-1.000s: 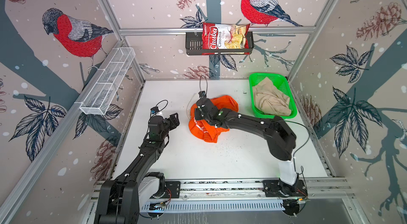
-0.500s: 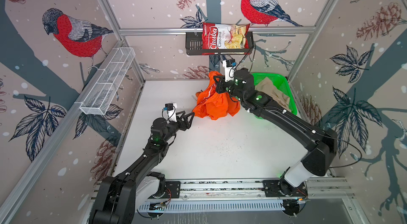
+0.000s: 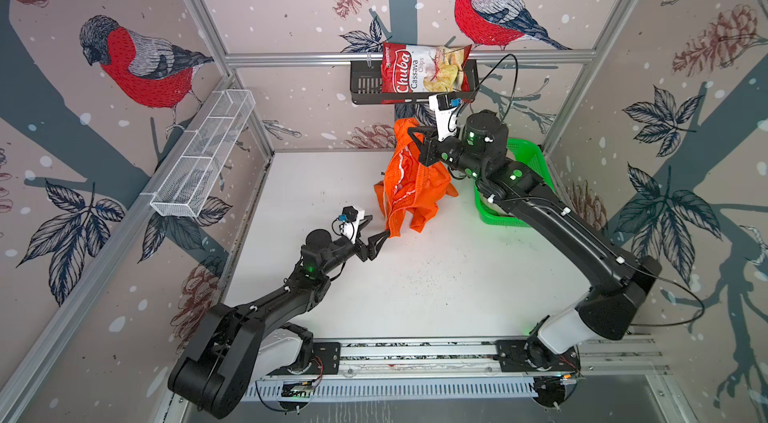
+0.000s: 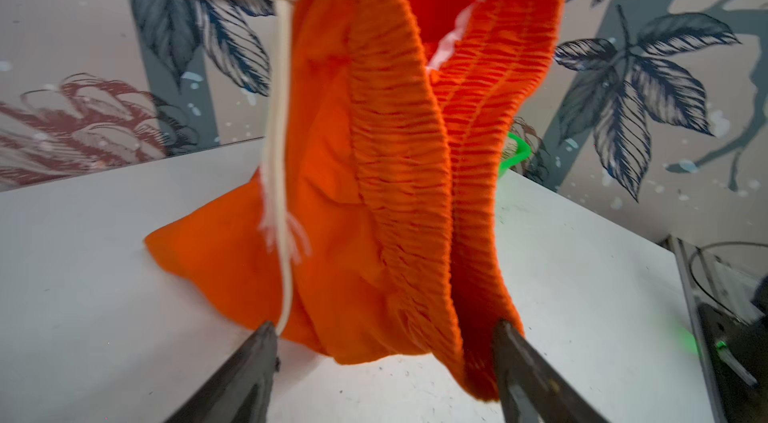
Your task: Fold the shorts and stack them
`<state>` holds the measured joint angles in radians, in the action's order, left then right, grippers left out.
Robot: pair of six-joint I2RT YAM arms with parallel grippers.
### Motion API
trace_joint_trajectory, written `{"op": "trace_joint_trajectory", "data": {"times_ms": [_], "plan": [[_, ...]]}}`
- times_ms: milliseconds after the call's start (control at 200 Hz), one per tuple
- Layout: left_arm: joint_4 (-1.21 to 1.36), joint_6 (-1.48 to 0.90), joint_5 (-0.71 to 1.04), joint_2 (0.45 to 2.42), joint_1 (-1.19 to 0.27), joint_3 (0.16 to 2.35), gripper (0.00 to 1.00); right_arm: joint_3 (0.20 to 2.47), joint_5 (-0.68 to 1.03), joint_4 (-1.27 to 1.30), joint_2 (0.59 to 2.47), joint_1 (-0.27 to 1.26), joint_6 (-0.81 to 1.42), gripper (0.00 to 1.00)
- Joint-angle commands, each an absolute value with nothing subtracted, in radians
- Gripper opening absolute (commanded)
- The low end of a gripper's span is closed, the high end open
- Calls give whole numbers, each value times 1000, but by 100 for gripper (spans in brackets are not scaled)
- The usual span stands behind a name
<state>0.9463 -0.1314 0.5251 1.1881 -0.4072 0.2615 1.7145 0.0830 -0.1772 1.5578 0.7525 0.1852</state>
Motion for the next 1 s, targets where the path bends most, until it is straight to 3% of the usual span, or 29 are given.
{"op": "trace_joint_trajectory", "data": {"times_ms": [0,290,470,525,650,710,790,996], "plan": [[1129,-79,568,1222,-437,247,80,1727,99,-143,1550,752,173,1],[1160,-51,539,1304,-492,285,81,1731,103,-147,1548,752,179,1],[1133,-83,335,1342,-500,312,75,1732,131,-141,1545,752,190,1],[1143,-77,327,1349,-500,316,68,1733,134,-143,1540,752,189,1],[1093,-82,276,1323,-500,335,22,1733,107,-159,1529,744,183,1],[988,-79,231,1276,-499,364,9,1729,87,-170,1516,732,189,1],[795,-45,175,1199,-500,408,0,1698,70,-166,1483,706,198,1],[279,63,44,978,-500,592,0,1615,63,-180,1364,580,225,1]]}}
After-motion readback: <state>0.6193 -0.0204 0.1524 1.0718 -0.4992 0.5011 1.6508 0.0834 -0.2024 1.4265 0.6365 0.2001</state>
